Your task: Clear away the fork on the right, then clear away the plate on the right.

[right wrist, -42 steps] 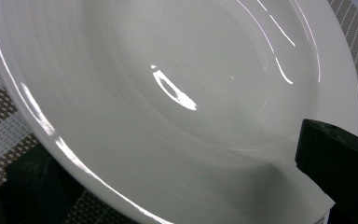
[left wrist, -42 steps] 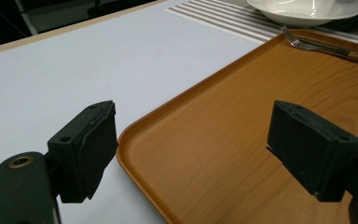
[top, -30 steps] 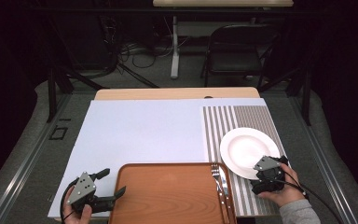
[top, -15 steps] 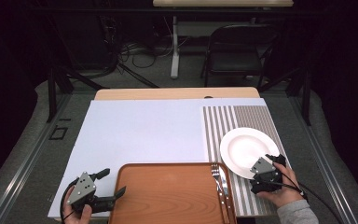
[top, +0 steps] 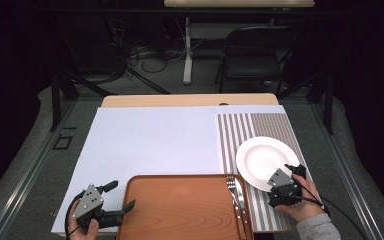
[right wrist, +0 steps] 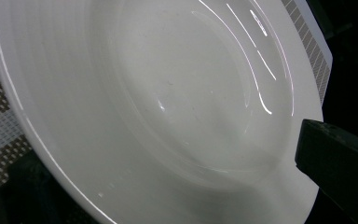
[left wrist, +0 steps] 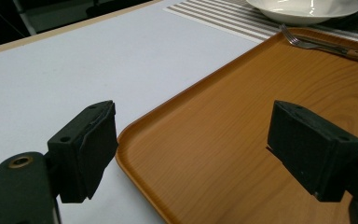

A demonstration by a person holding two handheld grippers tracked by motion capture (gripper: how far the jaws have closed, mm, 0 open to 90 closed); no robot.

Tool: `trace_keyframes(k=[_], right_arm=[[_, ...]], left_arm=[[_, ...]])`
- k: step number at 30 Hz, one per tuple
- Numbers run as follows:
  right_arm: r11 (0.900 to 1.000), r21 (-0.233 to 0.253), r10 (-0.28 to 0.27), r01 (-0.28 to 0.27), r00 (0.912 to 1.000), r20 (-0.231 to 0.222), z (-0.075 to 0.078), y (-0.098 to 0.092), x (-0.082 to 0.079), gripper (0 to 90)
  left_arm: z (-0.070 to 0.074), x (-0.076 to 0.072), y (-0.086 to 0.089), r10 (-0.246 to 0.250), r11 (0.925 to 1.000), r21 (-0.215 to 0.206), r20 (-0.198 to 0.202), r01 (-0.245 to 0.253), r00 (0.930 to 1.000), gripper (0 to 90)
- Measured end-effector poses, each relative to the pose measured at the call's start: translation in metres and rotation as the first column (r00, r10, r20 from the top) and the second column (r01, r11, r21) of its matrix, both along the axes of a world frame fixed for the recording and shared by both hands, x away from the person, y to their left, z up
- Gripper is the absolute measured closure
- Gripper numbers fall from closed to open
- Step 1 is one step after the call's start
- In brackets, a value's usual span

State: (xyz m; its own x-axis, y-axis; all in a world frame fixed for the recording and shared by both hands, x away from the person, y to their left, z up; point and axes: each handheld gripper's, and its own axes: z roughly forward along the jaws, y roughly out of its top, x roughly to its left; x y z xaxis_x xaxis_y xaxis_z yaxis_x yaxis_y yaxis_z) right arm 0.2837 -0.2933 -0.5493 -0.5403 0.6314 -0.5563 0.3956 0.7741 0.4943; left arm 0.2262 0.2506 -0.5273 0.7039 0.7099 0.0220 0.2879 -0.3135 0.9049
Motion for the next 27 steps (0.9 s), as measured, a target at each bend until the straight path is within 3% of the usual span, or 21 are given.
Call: trace_keyframes(k=[3,6,9,27], right_arm=[[1.0,-0.005,0.019,-0.019,0.9996,0.018,-0.0008,0.0004,0.0014,0.0],[1.0,-0.023,0.006,-0.006,1.0,0.001,0.0009,0.0007,0.001,0.0],[1.0,-0.004,0.011,-0.011,0.9998,0.016,-0.0006,0.0005,0.002,0.0],[1.0,-0.002,0.009,-0.009,0.9999,0.007,0.0004,0.0002,0.0057,0.4]], left_arm=[[-0.0001,0.0002,0.0,-0.001,1.0,0.002,0.0,0.001,1.0,15.9],[-0.0002,0.0004,0.0,0.0,1.0,0.002,0.0,0.0,1.0,15.9],[-0.0003,0.0006,0.0,0.0,1.0,-0.001,-0.003,0.0,1.0,15.9],[-0.0007,0.0015,0.0001,0.002,1.0,-0.003,-0.004,-0.002,1.0,15.9]])
